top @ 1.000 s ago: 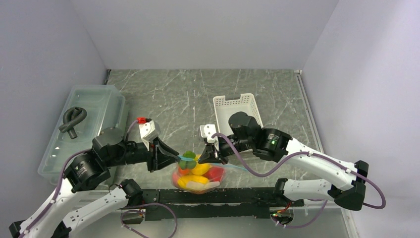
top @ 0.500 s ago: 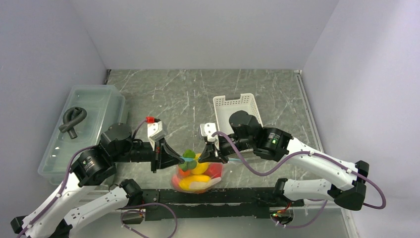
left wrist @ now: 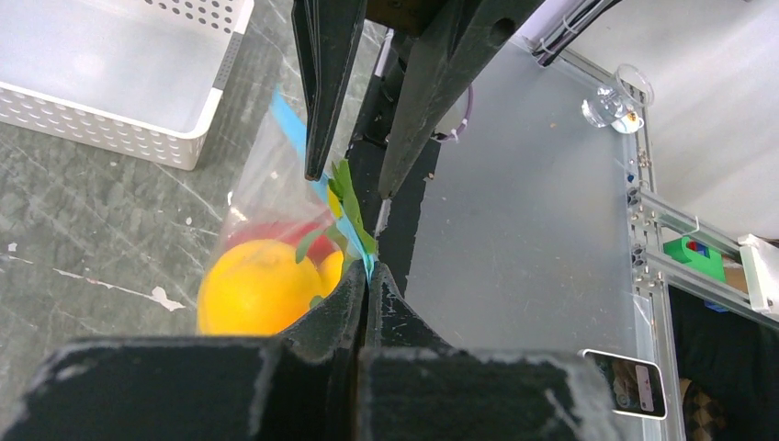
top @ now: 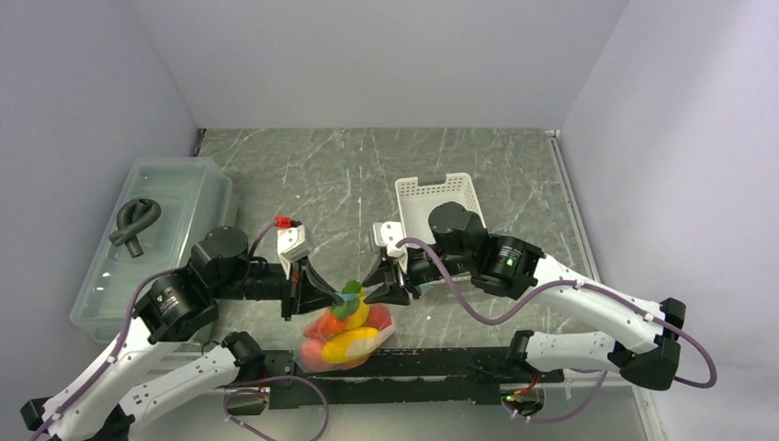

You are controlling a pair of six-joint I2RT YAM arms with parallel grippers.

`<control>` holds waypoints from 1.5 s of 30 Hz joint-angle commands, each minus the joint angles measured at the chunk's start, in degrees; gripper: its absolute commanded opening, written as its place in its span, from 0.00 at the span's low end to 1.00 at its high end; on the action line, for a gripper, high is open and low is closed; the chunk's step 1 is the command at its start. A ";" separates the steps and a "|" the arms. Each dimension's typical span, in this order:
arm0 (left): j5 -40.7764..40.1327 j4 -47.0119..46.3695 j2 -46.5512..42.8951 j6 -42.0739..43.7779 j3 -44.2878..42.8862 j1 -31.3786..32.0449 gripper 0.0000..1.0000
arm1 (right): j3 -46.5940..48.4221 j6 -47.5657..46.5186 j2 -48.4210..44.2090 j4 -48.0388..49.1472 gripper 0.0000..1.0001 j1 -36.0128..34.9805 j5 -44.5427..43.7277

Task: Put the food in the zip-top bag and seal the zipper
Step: Zip the zipper food storage bag at the center of the board.

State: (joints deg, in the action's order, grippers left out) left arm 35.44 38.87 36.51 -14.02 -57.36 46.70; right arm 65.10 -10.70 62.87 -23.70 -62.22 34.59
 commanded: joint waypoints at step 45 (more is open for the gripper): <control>1.56 -0.46 -0.56 1.72 -4.05 0.06 0.00 | -0.19 0.85 2.54 3.87 0.30 -0.10 3.56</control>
State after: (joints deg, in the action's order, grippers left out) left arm 36.12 41.45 36.47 -13.15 -58.52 46.70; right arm 65.12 -9.82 65.32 -21.15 -62.22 37.87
